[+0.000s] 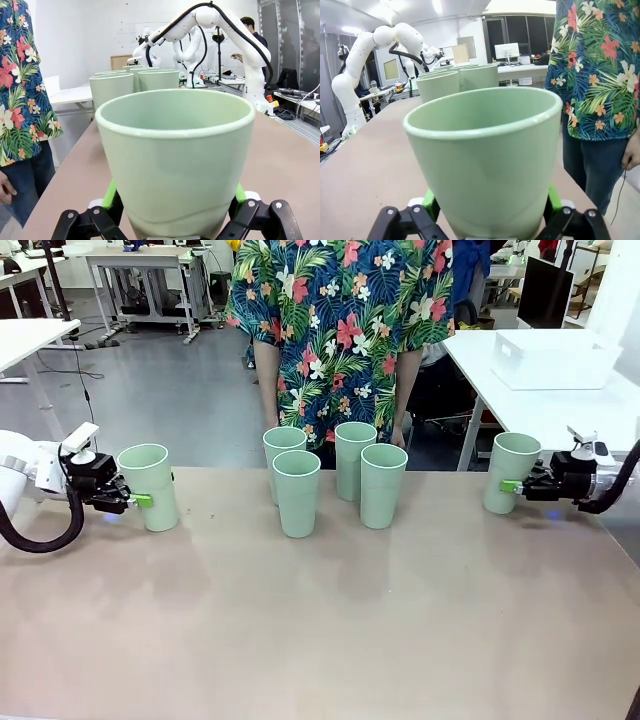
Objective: Stack the cups and store them in the basket.
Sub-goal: Pick up two Reusable plastic cups , one in each hand.
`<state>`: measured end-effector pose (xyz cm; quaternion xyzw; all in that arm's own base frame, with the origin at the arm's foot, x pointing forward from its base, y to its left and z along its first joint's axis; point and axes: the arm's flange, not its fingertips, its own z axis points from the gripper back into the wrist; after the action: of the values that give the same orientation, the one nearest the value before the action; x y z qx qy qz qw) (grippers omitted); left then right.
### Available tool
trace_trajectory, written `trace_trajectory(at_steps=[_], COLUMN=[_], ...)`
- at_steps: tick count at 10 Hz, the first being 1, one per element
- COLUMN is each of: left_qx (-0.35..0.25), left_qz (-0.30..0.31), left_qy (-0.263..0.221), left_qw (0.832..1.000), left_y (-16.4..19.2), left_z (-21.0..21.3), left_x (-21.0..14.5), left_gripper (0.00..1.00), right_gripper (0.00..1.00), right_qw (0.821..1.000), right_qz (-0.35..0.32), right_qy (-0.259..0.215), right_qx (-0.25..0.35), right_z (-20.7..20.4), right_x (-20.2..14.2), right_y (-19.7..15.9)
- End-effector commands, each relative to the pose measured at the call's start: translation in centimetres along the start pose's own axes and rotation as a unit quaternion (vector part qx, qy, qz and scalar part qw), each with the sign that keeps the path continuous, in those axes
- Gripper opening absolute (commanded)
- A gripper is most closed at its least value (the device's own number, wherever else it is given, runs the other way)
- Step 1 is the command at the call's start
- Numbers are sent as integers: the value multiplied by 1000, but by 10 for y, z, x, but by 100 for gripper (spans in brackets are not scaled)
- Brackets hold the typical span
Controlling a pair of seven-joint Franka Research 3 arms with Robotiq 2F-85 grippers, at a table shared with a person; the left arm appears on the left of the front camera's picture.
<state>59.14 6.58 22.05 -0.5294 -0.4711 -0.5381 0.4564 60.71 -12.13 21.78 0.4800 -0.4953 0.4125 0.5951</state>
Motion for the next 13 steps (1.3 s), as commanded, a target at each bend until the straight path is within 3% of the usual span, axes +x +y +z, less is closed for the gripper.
trace_trajectory(at_steps=[1,2,3,4,5,6,7,8,11,12,13], left_qx=[16,11,12,12,12,15,16,-6,2,1,-15], left_qz=[-16,-18,-18,-20,-21,-25,-27,-23,-10,-9,-27], left_qy=[-6,-5,-3,-2,-5,-8,-13,-14,-3,-5,-1], left_qw=[1000,1000,1000,1000,1000,1000,999,1000,1000,1000,1000], left_y=[-6,-6,-7,-7,-8,-9,-10,-10,-2,-3,-13], left_z=[-12,-12,-13,-12,-13,-14,-15,-16,-6,-7,-16], left_x=[6,7,7,8,9,10,11,14,3,2,25], left_gripper=[100,100,81,81,61,78,42,59,59,85,85], right_gripper=[100,100,80,80,61,75,41,41,41,85,85], right_qw=[1000,1000,1000,1000,1000,1000,1000,1000,1000,1000,999], right_qz=[10,8,3,1,1,0,4,-2,-2,-2,29], right_qy=[-5,-4,-4,-5,-6,-8,-11,-2,-2,-2,-18], right_qx=[-18,-10,-8,-6,-6,-6,-3,-1,-1,0,6], right_z=[-3,-2,-2,-2,0,0,0,1,1,2,-10], right_x=[5,5,5,6,6,6,6,1,1,1,16], right_y=[12,12,13,13,13,12,12,4,4,4,32])
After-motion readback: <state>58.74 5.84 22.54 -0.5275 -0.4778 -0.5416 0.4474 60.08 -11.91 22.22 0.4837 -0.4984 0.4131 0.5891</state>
